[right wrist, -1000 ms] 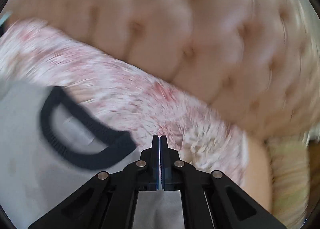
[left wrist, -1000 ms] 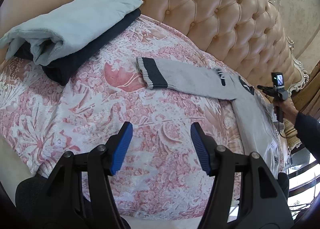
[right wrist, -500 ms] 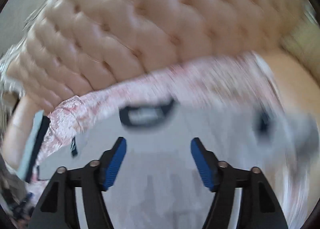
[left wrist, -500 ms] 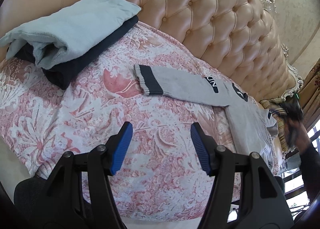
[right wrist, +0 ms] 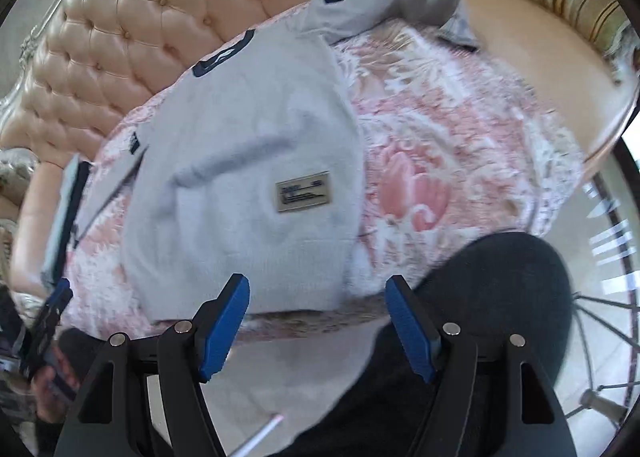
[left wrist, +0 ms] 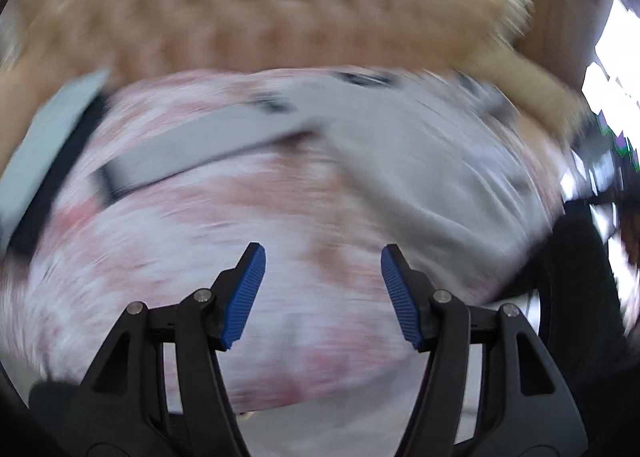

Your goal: Fold clothes

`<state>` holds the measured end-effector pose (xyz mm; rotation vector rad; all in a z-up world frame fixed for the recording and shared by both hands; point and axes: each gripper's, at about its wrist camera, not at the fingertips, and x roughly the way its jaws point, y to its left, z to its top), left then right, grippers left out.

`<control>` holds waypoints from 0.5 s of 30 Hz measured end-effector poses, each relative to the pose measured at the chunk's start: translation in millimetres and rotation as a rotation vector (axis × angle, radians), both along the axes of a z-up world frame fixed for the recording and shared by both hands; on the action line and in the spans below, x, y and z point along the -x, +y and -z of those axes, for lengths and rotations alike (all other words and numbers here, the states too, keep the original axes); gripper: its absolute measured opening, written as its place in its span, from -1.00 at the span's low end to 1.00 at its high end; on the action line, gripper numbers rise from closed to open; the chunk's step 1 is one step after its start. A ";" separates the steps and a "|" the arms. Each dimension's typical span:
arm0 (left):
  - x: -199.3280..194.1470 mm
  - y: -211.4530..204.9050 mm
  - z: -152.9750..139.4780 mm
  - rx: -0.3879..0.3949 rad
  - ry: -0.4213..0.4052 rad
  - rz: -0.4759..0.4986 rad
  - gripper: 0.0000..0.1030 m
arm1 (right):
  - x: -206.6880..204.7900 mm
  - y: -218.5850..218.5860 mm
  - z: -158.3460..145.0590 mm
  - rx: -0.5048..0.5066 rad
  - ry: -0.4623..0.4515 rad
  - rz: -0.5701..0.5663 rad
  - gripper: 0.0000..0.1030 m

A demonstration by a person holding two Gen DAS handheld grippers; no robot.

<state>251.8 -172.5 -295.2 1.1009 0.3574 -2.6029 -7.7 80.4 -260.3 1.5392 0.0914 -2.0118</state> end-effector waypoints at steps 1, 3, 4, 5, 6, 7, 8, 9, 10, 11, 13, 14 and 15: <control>9.1 17.3 2.7 0.022 -0.007 0.034 0.23 | -1.7 -0.8 -2.6 -0.004 0.021 -0.011 0.39; 27.1 50.7 13.5 0.075 -0.040 0.103 0.23 | -5.5 -2.9 -6.9 -0.012 0.061 -0.032 0.39; 34.4 64.7 20.9 0.109 -0.066 0.131 0.23 | -7.6 -4.0 -8.5 -0.016 0.080 -0.039 0.39; 40.4 77.6 27.9 0.142 -0.093 0.158 0.22 | -8.7 -4.5 -10.7 -0.016 0.090 -0.049 0.39; 44.1 89.1 35.1 0.177 -0.121 0.184 0.12 | -10.2 -4.5 -12.2 -0.014 0.097 -0.061 0.39; 46.9 99.9 42.4 0.221 -0.150 0.206 0.06 | -12.1 -3.9 -11.5 -0.016 0.107 -0.073 0.39; 49.5 109.6 49.3 0.272 -0.177 0.218 -0.07 | -14.0 -3.2 -10.6 -0.017 0.117 -0.085 0.41; 50.7 116.1 54.6 0.315 -0.198 0.227 -0.18 | -15.6 -2.9 -9.5 -0.025 0.126 -0.093 0.41; 51.1 119.3 58.0 0.354 -0.209 0.229 -0.23 | -15.8 -0.9 -8.5 -0.031 0.131 -0.095 0.42; 53.1 123.5 61.5 0.397 -0.219 0.234 -0.26 | -15.8 1.4 -7.6 -0.037 0.136 -0.096 0.43; 56.0 132.7 67.6 0.481 -0.240 0.266 -0.26 | -14.1 5.8 -5.2 -0.037 0.131 -0.089 0.43; 58.5 135.9 70.7 0.514 -0.251 0.280 -0.26 | -11.5 9.2 -3.6 -0.027 0.119 -0.073 0.43; 62.4 139.4 73.5 0.546 -0.261 0.288 -0.26 | -9.8 12.1 -2.5 -0.022 0.113 -0.061 0.44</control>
